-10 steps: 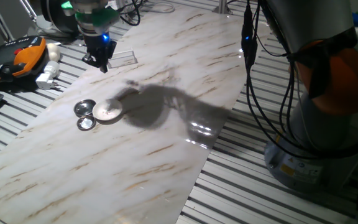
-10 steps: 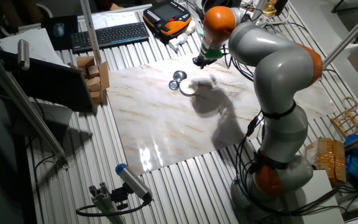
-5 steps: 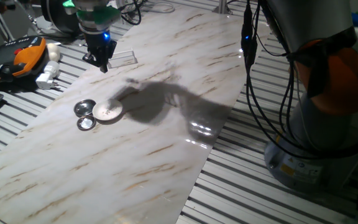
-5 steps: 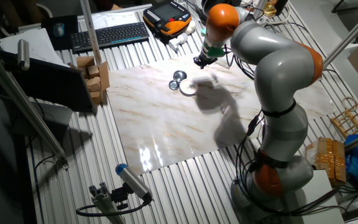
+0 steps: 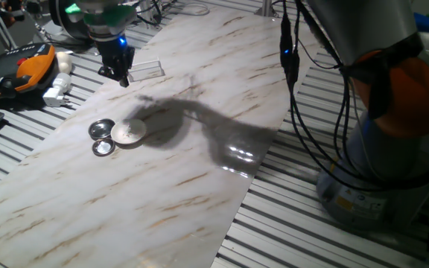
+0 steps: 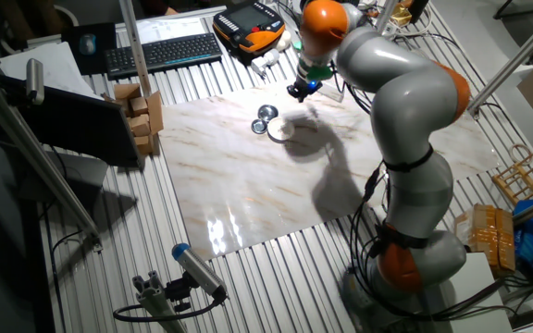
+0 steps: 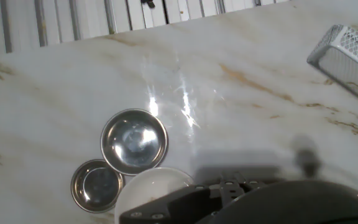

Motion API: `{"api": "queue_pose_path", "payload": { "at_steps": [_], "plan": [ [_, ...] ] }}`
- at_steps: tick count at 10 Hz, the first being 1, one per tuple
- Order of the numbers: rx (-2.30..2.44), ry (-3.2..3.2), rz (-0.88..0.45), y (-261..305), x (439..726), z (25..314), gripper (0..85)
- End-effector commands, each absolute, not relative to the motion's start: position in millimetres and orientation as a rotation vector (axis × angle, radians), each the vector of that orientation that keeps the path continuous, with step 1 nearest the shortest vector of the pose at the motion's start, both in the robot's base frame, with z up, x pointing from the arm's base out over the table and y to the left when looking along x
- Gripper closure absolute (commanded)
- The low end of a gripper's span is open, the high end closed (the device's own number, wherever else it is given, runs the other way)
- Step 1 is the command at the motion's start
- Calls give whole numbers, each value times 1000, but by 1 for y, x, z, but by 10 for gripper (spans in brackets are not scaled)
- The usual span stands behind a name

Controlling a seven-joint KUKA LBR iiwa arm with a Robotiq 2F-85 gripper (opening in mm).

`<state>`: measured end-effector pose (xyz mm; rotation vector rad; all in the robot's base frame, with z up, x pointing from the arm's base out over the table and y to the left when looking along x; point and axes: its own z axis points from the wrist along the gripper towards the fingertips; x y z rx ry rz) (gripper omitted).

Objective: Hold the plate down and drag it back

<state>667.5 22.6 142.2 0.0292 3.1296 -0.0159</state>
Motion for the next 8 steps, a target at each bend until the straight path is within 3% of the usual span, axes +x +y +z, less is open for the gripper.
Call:
{"api": "queue_pose_path", "payload": {
  "at_steps": [1, 5, 8],
  "plan": [
    [59, 3138, 5, 23, 665, 146, 850],
    [109, 3077, 63, 29, 642, 176, 850],
    [56, 3055, 17, 27, 638, 188, 850]
  ]
}}
